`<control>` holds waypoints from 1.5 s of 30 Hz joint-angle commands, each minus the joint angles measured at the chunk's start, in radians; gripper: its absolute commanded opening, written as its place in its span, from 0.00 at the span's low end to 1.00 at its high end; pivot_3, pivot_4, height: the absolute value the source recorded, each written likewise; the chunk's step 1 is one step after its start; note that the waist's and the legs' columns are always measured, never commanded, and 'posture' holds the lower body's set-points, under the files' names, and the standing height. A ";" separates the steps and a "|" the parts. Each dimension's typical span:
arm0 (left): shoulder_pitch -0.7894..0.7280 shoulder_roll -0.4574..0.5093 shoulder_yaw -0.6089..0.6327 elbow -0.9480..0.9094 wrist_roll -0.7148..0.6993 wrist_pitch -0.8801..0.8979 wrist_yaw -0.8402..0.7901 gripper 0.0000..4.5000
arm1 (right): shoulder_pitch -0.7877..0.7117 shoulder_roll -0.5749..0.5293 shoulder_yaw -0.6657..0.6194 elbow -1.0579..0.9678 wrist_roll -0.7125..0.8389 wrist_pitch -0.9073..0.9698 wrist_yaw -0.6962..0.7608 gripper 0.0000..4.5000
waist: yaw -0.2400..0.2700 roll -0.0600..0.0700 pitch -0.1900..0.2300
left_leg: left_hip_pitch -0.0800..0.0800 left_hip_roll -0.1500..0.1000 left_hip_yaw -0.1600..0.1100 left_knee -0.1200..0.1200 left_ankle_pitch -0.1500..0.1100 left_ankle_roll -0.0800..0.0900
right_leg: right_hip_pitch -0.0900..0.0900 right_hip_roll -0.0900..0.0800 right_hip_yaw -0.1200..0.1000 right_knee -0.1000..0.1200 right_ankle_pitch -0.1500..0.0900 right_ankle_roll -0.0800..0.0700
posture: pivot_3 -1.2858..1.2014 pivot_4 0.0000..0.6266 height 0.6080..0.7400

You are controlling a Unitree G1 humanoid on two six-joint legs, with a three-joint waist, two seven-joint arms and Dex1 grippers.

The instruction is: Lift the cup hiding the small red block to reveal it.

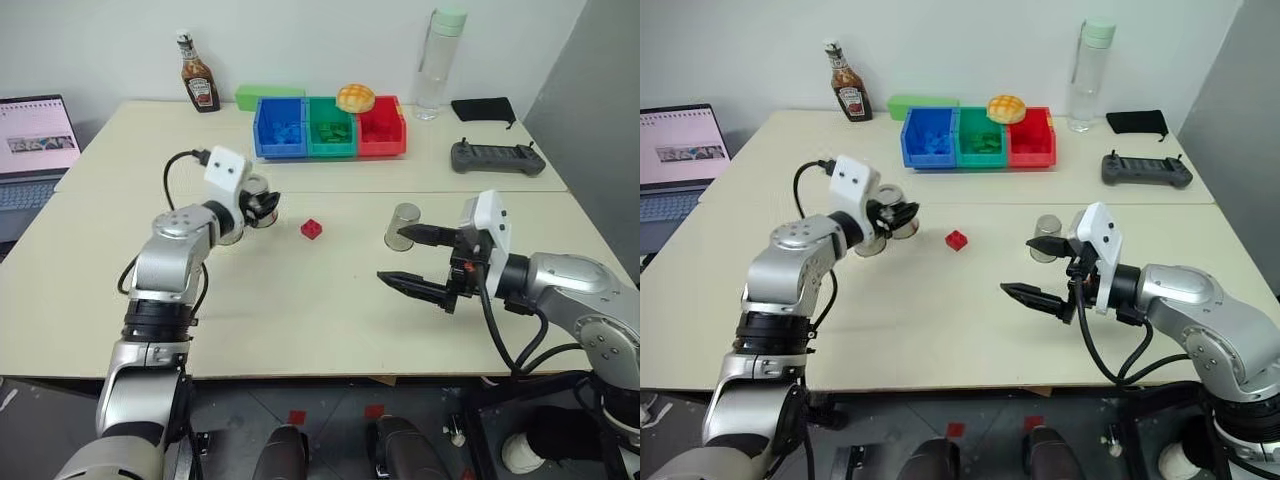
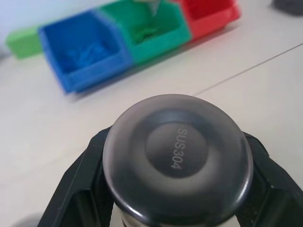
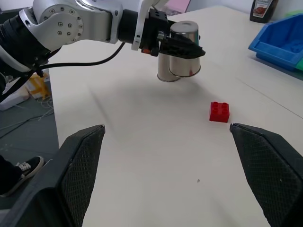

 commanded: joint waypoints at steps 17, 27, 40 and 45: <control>-0.050 -0.032 0.007 0.178 0.000 -0.069 0.006 0.60 | -0.031 0.006 0.000 -0.004 -0.006 -0.030 0.007 1.00 | -0.001 0.000 0.000 | 0.000 0.000 0.000 0.000 0.000 0.000 | 0.000 0.000 0.000 0.000 0.000 0.000 | 0.52 0.24 1.00; -0.077 -0.054 0.043 0.156 -0.053 -0.021 -0.004 0.99 | -0.026 0.004 -0.003 -0.004 -0.007 -0.032 0.005 1.00 | -0.001 0.000 0.000 | 0.000 0.000 0.000 0.000 0.000 0.000 | 0.000 0.000 0.000 0.000 0.000 0.000 | 0.52 0.24 1.00; -0.085 0.010 0.065 -0.090 -0.092 -0.047 -0.025 0.99 | -0.025 0.015 -0.005 -0.004 -0.009 -0.036 -0.005 1.00 | -0.001 0.000 0.000 | 0.000 0.000 0.000 0.000 0.000 0.000 | 0.000 0.000 0.000 0.000 0.000 0.000 | 0.52 0.24 1.00; 0.048 0.179 0.071 -0.295 -0.172 0.051 -0.207 0.99 | -0.016 0.009 -0.021 -0.006 -0.002 -0.032 -0.007 1.00 | -0.008 0.000 0.000 | 0.001 0.000 0.001 -0.002 0.000 0.000 | 0.000 0.000 0.001 0.000 0.000 0.000 | 0.52 0.24 1.00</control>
